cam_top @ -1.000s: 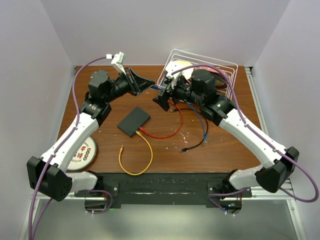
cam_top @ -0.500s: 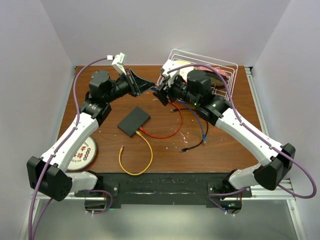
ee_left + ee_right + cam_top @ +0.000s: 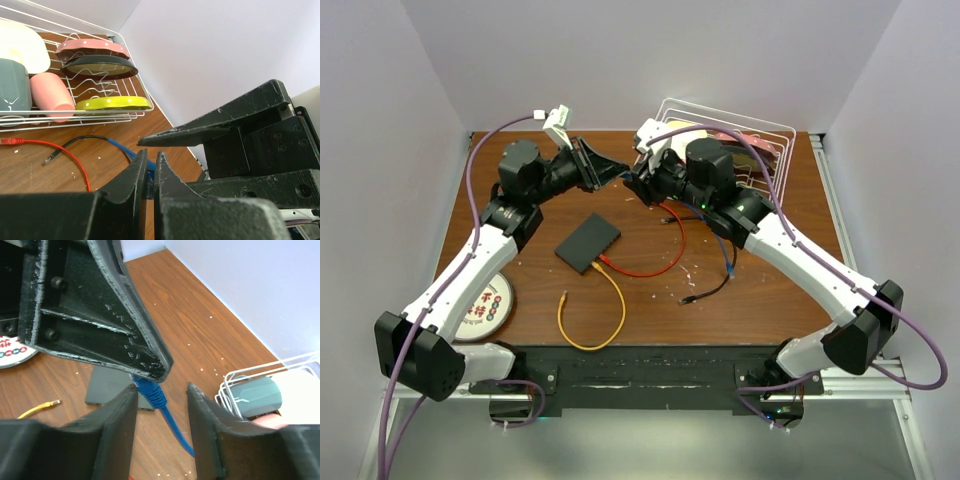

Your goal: Insert the plug into the switch port

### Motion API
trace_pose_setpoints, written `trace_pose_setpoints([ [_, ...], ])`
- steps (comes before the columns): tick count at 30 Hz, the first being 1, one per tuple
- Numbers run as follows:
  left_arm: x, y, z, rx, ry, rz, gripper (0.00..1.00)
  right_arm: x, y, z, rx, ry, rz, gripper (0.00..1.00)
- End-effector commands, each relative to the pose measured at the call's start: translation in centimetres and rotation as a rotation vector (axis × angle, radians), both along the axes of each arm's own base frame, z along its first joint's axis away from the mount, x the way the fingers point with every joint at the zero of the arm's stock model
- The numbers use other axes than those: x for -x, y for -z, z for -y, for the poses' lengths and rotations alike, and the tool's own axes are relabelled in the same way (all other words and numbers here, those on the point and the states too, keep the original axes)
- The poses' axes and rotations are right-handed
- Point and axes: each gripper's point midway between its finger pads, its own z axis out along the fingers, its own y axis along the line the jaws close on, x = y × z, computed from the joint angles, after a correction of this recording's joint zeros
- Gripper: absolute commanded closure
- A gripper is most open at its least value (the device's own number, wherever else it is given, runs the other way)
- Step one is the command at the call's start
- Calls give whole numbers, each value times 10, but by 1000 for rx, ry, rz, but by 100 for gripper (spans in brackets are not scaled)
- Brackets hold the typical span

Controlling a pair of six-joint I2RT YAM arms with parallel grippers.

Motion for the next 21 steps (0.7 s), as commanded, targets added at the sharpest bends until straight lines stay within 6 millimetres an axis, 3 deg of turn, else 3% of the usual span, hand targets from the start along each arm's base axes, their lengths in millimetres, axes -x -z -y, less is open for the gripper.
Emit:
trace_pose_setpoints([
  [1,10,-23,6,41,51,43,100,-7,-37,-3,-72,24,75,66],
  [6,10,-23,6,40,56,44,100,-6,-40,-2,-90,29,82,91],
  [7,11,-23,6,40,57,44,100,-6,-41,-1,-91,32,85,100],
  [16,8,-17,5,31,46,52,96,-7,-37,0,-82,38,84,100],
  [19,4,-13,2,18,34,62,73,-6,-33,0,-72,33,77,100],
  [20,3,-12,1,15,32,65,52,-5,-32,0,-67,25,73,100],
  [21,0,-12,-3,11,25,70,45,-4,-30,0,-62,23,72,100],
])
